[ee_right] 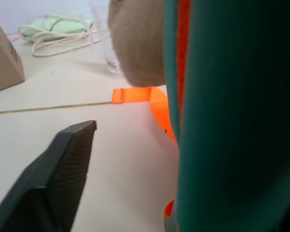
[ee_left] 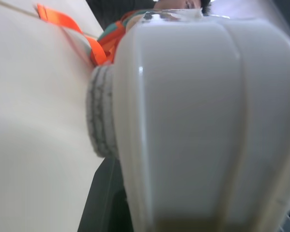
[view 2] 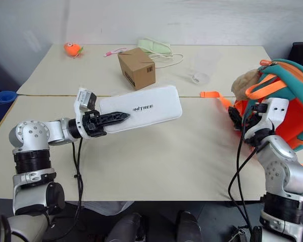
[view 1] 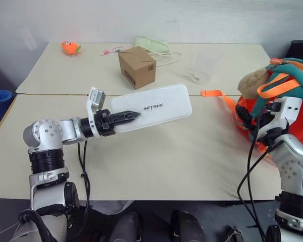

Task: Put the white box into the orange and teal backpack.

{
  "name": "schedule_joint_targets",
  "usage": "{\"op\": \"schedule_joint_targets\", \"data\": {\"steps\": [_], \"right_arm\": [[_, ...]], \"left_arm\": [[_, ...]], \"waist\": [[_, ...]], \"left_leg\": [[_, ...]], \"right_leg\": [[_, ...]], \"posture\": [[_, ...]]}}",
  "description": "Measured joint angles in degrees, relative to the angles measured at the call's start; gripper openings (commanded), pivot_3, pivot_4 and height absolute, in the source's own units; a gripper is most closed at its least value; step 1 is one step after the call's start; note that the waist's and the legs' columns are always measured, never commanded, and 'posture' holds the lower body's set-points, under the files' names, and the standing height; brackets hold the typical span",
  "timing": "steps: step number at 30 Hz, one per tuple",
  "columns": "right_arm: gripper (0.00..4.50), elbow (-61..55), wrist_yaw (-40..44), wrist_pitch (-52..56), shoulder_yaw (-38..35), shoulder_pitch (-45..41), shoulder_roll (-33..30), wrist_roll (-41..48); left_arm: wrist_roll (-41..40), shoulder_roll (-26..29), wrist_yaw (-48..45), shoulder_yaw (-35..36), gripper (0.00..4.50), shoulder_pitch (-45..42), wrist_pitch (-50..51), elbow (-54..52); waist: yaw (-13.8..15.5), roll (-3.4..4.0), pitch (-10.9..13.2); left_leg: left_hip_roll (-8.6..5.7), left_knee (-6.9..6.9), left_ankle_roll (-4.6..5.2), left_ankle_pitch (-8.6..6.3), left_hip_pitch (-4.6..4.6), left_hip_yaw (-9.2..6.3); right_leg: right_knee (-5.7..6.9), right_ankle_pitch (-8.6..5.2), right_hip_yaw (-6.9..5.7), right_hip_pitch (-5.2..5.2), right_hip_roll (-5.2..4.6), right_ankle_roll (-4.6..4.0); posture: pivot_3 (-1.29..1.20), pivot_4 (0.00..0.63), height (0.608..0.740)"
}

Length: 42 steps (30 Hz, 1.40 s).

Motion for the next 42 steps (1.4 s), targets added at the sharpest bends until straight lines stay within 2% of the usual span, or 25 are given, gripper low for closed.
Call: {"op": "schedule_joint_targets", "data": {"steps": [8,14,17,21,24,29,35,39,42], "right_arm": [[0.07,0.3,10.8,-2.0,0.9,2.5,-4.2,0.4],[0.03,-9.9,23.6,3.5,3.9,5.3,-8.5,10.1],[0.03,-18.3,28.6,9.6,4.4,7.4,-12.1,21.1],[0.03,-28.6,34.5,16.4,2.8,9.9,-20.0,38.8],[0.03,-31.8,36.9,18.9,-0.3,12.5,-25.8,45.5],[0.03,-31.7,38.8,20.3,-3.1,16.8,-29.7,47.6],[0.03,-27.5,39.6,20.1,-2.6,18.8,-30.9,41.1],[0.03,-26.3,40.8,20.0,-2.4,19.0,-30.9,39.4],[0.03,-25.4,41.1,20.1,-2.4,18.9,-30.9,39.3]], "left_arm": [[0.5,0.3,3.0,0.3,1.25,2.6,-11.7,-2.7],[0.7,2.4,2.0,-1.1,1.25,2.5,-19.4,-2.8],[0.7,2.9,0.3,-1.9,1.25,1.0,-22.8,-2.6],[0.5,3.7,-2.8,-3.4,1.25,-1.0,-26.6,-2.9],[0.5,3.8,-5.1,-5.3,1.25,-0.7,-28.3,-3.7],[-0.8,4.9,-10.0,-7.3,1.25,1.2,-28.9,-7.5],[-2.3,7.6,-12.6,-6.3,1.25,0.7,-29.3,-6.5],[-3.6,11.9,-13.7,-3.2,1.25,-2.1,-29.4,-3.8],[-3.5,14.2,-17.1,-4.0,1.25,-1.3,-30.4,-5.4]], "waist": [[-0.4,0.0,0.0],[-0.6,-0.01,0.0],[-0.5,-0.06,0.1],[-0.3,-0.09,0.1],[0.3,-0.29,0.2],[0.9,-0.47,0.3],[0.9,-0.5,0.3],[0.7,-0.58,0.4],[0.8,-0.58,0.4]], "left_leg": [[0.03,0.03,-0.02,0.06,0.03,0.03],[0.12,-0.03,-0.07,0.04,0.04,0.01],[0.14,-0.03,-0.08,0.03,0.0,-0.02],[0.13,-0.02,-0.03,-0.02,0.01,-0.02],[0.13,0.04,0.0,-0.05,0.02,-0.03],[0.14,0.05,-0.03,-0.11,0.01,-0.09],[0.13,0.1,-0.01,-0.1,-0.02,-0.11],[0.15,0.07,-0.02,-0.1,-0.02,-0.11],[0.13,0.07,-0.02,-0.11,-0.01,-0.09]], "right_leg": [[0.07,0.01,-0.03,0.01,0.01,0.02],[0.0,0.01,-0.07,0.01,0.09,0.02],[-0.06,0.01,-0.1,0.01,0.09,0.02],[-0.12,0.01,-0.11,0.08,0.04,0.02],[-0.14,0.02,-0.08,0.12,-0.04,0.02],[-0.18,0.03,0.09,0.15,-0.14,-0.01],[-0.16,0.03,0.01,0.15,-0.08,-0.01],[-0.16,0.03,-0.08,0.15,-0.06,-0.01],[-0.19,0.03,-0.19,0.16,-0.06,-0.01]], "posture": [[0.0,0.15,0.74],[0.0,0.15,0.74],[0.0,0.15,0.74],[0.0,0.15,0.74],[0.0,0.15,0.74],[0.0,0.15,0.74],[0.0,0.15,0.74],[0.0,0.15,0.74],[0.0,0.15,0.74]]}}
